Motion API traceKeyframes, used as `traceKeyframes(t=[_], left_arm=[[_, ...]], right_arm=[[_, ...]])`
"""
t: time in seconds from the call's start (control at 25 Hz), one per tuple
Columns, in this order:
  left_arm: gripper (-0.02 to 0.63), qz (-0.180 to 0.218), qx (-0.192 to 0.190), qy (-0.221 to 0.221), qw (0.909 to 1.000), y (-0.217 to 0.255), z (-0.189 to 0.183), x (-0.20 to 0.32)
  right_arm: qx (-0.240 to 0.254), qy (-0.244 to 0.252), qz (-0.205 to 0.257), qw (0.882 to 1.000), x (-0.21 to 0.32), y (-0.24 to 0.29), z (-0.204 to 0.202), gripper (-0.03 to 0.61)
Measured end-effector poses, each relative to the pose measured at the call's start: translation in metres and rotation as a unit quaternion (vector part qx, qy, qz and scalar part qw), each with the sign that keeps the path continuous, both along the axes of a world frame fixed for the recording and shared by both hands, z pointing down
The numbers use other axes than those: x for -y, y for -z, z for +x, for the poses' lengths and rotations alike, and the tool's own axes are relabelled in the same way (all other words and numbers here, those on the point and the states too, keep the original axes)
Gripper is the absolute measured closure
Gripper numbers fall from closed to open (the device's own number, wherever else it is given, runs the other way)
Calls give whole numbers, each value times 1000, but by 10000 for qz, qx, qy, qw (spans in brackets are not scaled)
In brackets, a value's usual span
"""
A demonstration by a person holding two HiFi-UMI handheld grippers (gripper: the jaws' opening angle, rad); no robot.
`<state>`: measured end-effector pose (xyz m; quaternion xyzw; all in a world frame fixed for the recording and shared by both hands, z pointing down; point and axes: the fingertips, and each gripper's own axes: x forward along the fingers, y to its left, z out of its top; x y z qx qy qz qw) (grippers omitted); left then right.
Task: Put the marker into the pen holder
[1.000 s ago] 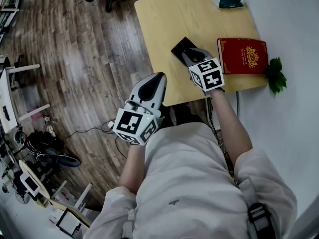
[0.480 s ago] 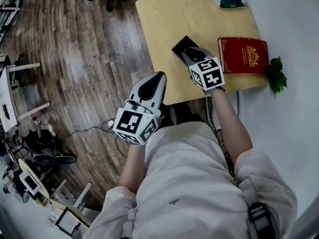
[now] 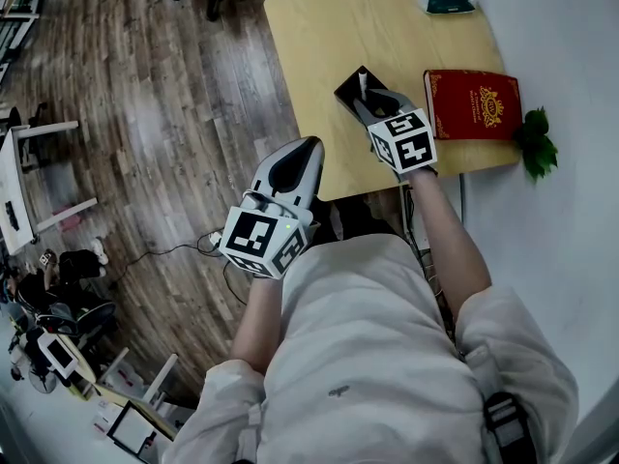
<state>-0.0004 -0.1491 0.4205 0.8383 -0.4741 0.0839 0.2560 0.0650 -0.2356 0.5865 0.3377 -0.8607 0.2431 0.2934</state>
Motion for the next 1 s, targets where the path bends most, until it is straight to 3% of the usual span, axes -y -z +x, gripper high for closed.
traceKeyframes(t=[0.64,1.0], left_arm=[[598,-58,41,-55,10000,-4,0,-8],[598,96,20,-217,9997,7,-13,-10]], right_arm=[[11,-77,118,9999,-5,11,7,497],[-74,-289,274,9992,-13,29,10,511]])
